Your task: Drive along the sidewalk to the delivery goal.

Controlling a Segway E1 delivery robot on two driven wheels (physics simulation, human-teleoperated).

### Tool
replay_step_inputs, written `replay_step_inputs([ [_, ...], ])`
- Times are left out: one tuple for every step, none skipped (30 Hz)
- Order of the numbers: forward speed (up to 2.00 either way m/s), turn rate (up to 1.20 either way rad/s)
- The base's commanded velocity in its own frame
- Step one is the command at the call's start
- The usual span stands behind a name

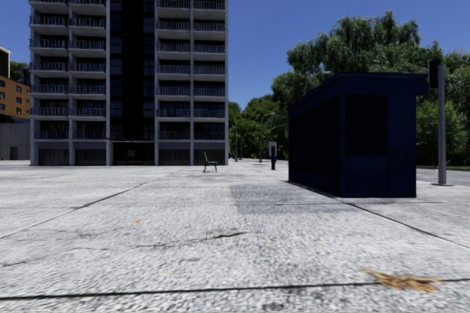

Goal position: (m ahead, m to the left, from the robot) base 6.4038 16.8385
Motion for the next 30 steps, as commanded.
replay_step_inputs([
  [1.77, 0.0],
  [1.77, 0.0],
  [1.77, 0.0],
  [1.77, 0.0],
  [1.77, 0.0],
  [1.77, 0.0],
  [1.77, 0.0],
  [1.77, 0.1],
  [1.77, 0.37],
  [1.77, 0.67],
  [1.77, 0.93],
  [1.77, 1.2],
  [1.77, 1.2],
  [1.77, 1.2],
  [1.77, 1.2],
  [1.77, 1.2],
  [1.77, 1.2],
  [1.77, 1.2],
  [1.77, 1.2],
  [1.77, 1.2],
  [1.77, 1.2],
  [1.77, 1.2],
  [1.77, 1.2],
  [1.77, 1.2],
  [1.77, 1.2],
  [1.77, 1.2],
  [1.77, 1.2],
  [1.77, 1.2],
  [1.77, 1.2],
  [1.77, 1.2],
])
